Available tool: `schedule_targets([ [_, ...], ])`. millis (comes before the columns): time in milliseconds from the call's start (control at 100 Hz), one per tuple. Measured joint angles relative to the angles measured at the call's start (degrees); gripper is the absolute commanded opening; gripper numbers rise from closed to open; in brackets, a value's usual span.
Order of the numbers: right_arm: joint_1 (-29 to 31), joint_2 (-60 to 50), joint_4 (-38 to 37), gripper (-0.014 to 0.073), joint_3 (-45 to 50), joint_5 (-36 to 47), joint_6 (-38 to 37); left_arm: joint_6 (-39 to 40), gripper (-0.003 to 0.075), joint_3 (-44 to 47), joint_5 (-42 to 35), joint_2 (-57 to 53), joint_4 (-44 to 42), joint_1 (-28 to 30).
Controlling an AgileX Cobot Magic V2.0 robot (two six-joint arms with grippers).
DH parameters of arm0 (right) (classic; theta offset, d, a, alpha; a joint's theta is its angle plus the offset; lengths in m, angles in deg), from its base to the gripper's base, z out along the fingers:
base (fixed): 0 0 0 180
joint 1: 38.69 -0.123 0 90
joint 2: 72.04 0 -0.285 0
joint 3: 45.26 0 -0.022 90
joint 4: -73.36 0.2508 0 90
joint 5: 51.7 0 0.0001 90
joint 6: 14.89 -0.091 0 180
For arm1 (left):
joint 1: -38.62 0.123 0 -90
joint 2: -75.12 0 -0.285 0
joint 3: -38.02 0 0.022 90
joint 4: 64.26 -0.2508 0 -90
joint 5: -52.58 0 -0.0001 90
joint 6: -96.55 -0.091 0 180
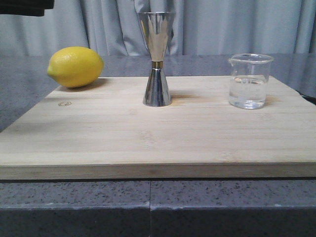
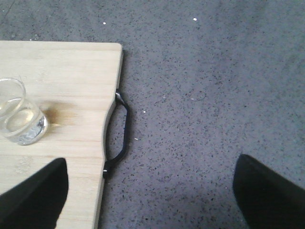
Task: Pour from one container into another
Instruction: 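Move the left gripper to the steel jigger and close around its waist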
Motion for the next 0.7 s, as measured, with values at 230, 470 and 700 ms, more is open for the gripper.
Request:
schedule_targets([
  [230,0.0,0.0,0.0,0.0638,0.0,0.5,0.0,-7.4,0.0515,0.0,3.9,8.1,5.6,-0.1],
  [470,0.0,0.0,0.0,0.0638,0.0,0.6,0.0,-13.0,0.0515,0.0,4.0,12.9,10.6,-4.6],
  [700,0.0,0.0,0.0,0.0638,0.0,0.6,0.0,-18.2,0.0515,-1.8,4.0,16.4,11.4,-10.4],
])
